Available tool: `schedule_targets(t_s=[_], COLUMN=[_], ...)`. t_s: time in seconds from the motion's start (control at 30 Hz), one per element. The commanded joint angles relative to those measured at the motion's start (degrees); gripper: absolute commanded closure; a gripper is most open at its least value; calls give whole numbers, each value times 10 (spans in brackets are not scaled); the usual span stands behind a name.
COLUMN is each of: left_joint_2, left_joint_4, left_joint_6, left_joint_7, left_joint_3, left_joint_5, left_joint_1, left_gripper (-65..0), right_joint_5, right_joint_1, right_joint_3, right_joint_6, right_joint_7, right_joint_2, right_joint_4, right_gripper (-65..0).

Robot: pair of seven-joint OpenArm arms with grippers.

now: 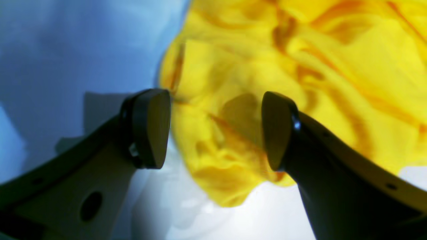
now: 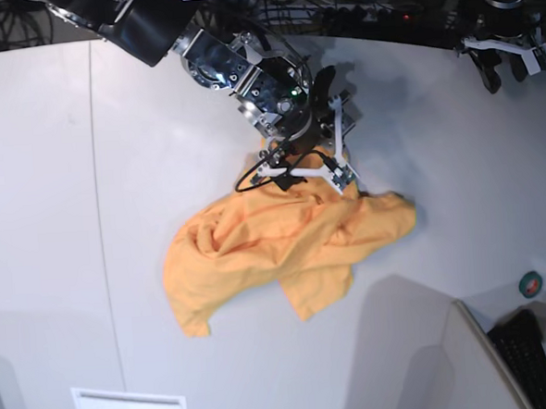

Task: Layout the t-shirt on the table in an organized manner, then fold the t-shirt properly
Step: 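Lower the right gripper onto the orange t-shirt and pinch a fold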

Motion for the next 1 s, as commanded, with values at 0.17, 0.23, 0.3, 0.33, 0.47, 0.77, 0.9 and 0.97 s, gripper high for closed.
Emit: schedule_targets(t_s=[0.17, 0.23, 0.3, 0.33, 0.47, 0.77, 0.9, 0.97], left_joint_2=[1, -4, -3, -2, -1, -1, -1, -1], left_joint_4=[12, 12, 12, 12, 12, 8, 8, 8], left_joint_6=[2, 2, 2, 2, 2, 2, 2, 2], left_joint_7=[-14, -14, -14, -14, -14, -14, -14, -14], left_joint_3=[5, 18, 22, 22, 22, 23, 23, 23], left_joint_5=[0, 0, 1, 1, 1, 1, 4, 4], left_joint_1=[3, 3, 3, 3, 4, 4, 3, 2], left_gripper=[-336, -336, -336, -336, -336, -336, -336, -336], right_joint_5=[14, 59, 90, 97, 99, 100, 100, 99], right_joint_1=[9, 9, 10, 10, 17, 14, 8, -7], right_joint_3=[0, -2, -3, -3, -2, 1, 2, 15], right_joint_6=[-2, -2, -3, -3, -2, -4, -5, -5], right_joint_7=[31, 43, 51, 57, 94, 175, 175, 175], right_joint_2=[-12, -12, -12, -12, -12, -12, -6, 17], right_joint_4=[1, 0, -3, -10, -47, -57, -28, 26], right_gripper=[-398, -398, -398, -398, -398, 0, 0, 0])
